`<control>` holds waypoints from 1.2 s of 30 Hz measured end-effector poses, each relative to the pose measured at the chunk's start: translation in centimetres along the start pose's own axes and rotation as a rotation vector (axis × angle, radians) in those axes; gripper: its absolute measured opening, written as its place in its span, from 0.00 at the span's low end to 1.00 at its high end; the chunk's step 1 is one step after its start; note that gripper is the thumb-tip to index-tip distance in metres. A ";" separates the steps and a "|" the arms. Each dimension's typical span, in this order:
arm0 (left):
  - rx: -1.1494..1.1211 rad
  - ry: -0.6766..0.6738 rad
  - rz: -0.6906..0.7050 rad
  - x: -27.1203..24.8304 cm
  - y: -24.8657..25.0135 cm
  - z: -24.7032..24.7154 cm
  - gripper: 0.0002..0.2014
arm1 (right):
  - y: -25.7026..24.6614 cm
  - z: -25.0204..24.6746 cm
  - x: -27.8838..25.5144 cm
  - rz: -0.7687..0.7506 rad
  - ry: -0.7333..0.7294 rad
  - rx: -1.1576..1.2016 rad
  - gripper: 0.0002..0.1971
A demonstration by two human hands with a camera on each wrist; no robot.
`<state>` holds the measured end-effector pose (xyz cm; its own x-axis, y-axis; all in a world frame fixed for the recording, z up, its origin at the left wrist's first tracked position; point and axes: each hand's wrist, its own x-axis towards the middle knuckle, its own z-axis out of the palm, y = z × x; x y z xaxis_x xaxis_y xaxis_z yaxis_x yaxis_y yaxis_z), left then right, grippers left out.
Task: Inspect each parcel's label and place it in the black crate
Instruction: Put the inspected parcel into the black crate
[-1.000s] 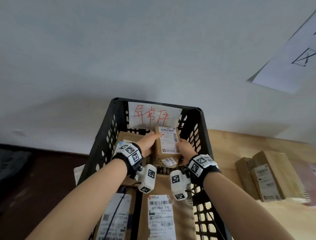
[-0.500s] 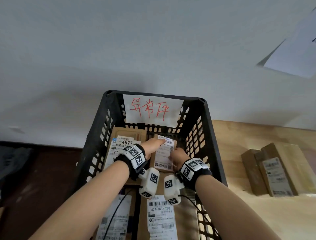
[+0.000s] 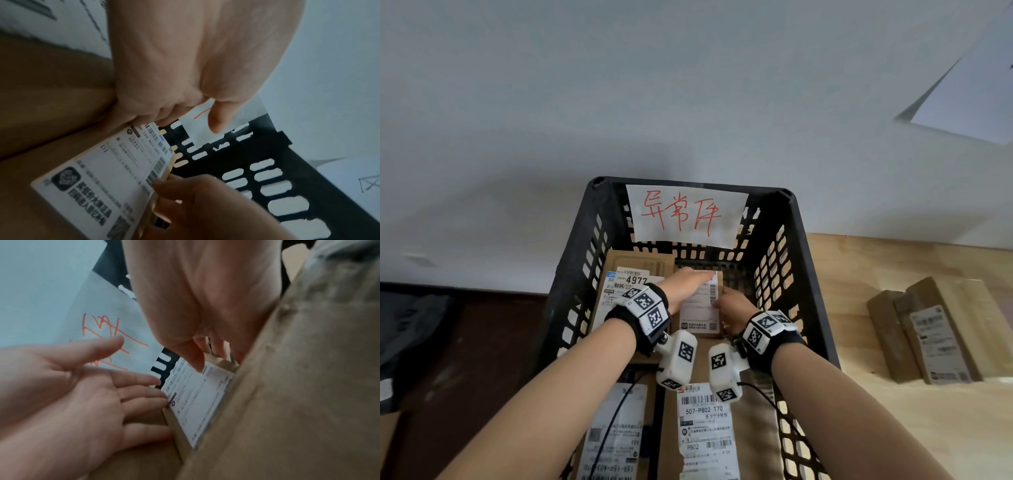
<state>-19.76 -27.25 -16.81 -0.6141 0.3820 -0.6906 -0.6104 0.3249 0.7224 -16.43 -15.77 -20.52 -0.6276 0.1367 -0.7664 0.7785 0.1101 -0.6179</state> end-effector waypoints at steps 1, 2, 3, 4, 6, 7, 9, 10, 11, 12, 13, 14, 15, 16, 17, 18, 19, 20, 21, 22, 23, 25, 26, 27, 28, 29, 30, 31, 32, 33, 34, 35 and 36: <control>0.017 0.006 0.007 0.1 -0.2 0.2 0.13 | -0.2 -0.1 -0.2 0.016 -0.002 0.022 0.16; 0.037 0.010 0.006 0.1 -0.2 0.3 0.14 | -0.3 -0.2 -0.3 0.026 -0.004 0.037 0.15; 0.041 0.014 0.007 -0.1 -0.2 0.4 0.14 | -0.4 -0.2 -0.4 0.039 -0.005 0.055 0.13; 0.043 0.017 0.010 -0.2 -0.3 0.4 0.14 | -0.5 -0.2 -0.4 0.052 -0.004 0.072 0.12; 0.045 0.032 0.023 -0.5 -0.3 0.5 0.16 | -0.4 -0.3 -0.4 0.071 -0.017 0.139 0.09; 0.036 0.043 0.032 -0.6 -0.3 0.5 0.17 | -0.4 -0.3 -0.5 0.087 -0.024 0.184 0.08; 0.001 0.053 0.037 -1.3 -0.2 0.8 0.16 | -0.3 -0.4 -0.7 0.107 -0.036 0.249 0.09; -0.019 0.056 0.030 -1.7 -0.2 0.9 0.15 | -0.2 -0.4 -0.7 0.103 -0.046 0.257 0.09; -0.052 0.061 0.024 -2.1 -0.2 1.0 0.13 | -0.2 -0.5 -0.9 0.097 -0.053 0.253 0.10; -0.095 0.064 0.011 -2.4 -0.2 1.1 0.12 | -0.1 -0.6 -0.9 0.092 -0.059 0.252 0.11; -0.133 0.074 0.001 -2.6 -0.3 1.0 0.11 | 0.0 -0.8 -1.1 0.090 -0.068 0.244 0.11; -0.167 0.082 -0.011 -2.8 -0.5 0.8 0.10 | 0.0 -0.9 -1.2 0.092 -0.077 0.241 0.11; -0.197 0.087 -0.014 -3.1 -0.5 0.8 0.09 | -0.2 -1.1 -1.6 0.096 -0.087 0.231 0.12; -0.214 0.089 -0.018 -3.5 -0.6 0.9 0.08 | -0.2 -1.2 -1.8 0.085 -0.085 0.227 0.12; -0.211 0.097 -0.009 -3.7 -0.6 0.9 0.08 | -0.3 -1.3 -2.1 0.068 -0.090 0.211 0.14; -0.194 0.102 0.000 -4.0 -0.7 1.0 0.08 | -0.4 -1.2 -2.4 0.055 -0.090 0.203 0.15; -0.167 0.112 0.019 -4.3 -0.6 1.2 0.08 | -0.7 -1.1 -3.0 0.050 -0.098 0.190 0.16; -0.151 0.122 0.027 -4.6 -0.7 1.1 0.09 | -1.0 -1.0 -3.4 0.039 -0.116 0.188 0.18; -0.141 0.119 0.034 -5.0 -0.6 1.3 0.09 | -1.2 -1.2 -4.1 0.024 -0.129 0.179 0.19; -0.137 0.110 0.034 -5.3 -0.5 1.3 0.10 | -1.7 -1.4 -4.7 -0.003 -0.129 0.173 0.19; -0.138 0.113 0.043 -5.6 -0.4 1.2 0.11 | -2.2 -1.7 -5.3 -0.010 -0.122 0.162 0.20; -0.150 0.159 0.074 -6.9 -0.2 1.4 0.08 | -2.8 -2.7 -7.0 -0.032 -0.108 0.174 0.24; -0.145 0.199 0.085 -7.5 0.0 1.4 0.08 | -3.1 -3.1 -8.0 -0.050 -0.124 0.189 0.26; -0.127 0.230 0.102 -8.0 0.1 1.4 0.07 | -3.5 -3.4 -9.0 -0.058 -0.147 0.211 0.27; -0.103 0.245 0.116 -8.5 0.2 1.3 0.07 | -3.7 -3.6 -9.8 -0.072 -0.158 0.242 0.28; -0.079 0.266 0.134 -9.3 0.3 1.4 0.10 | -3.7 -3.8 -10.6 -0.085 -0.162 0.258 0.29; -0.061 0.294 0.141 -9.7 0.3 1.4 0.15 | -3.6 -4.0 -11.3 -0.101 -0.153 0.264 0.28; -0.052 0.309 0.145 -10.1 0.3 1.5 0.19 | -3.4 -4.1 -11.8 -0.119 -0.136 0.260 0.28; -0.049 0.317 0.149 -10.6 0.1 1.5 0.21 | -3.1 -4.3 -12.3 -0.135 -0.116 0.257 0.28; -0.044 0.323 0.155 -11.1 -0.1 1.7 0.21 | -2.8 -4.5 -12.7 -0.149 -0.102 0.249 0.28; -0.043 0.325 0.151 -11.6 -0.5 1.9 0.21 | -2.3 -4.8 -13.2 -0.155 -0.113 0.255 0.28; -0.050 0.329 0.150 -12.2 -1.0 2.4 0.21 | -1.6 -5.3 -13.8 -0.163 -0.145 0.260 0.29; -0.059 0.331 0.148 -12.8 -1.3 3.0 0.20 | -1.1 -5.9 -14.7 -0.176 -0.186 0.263 0.30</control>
<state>-9.65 -29.96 -8.84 -0.8206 0.1176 -0.5592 -0.5246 0.2332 0.8188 -8.10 -12.12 -7.56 -0.7601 -0.0462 -0.6481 0.6471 -0.1438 -0.7487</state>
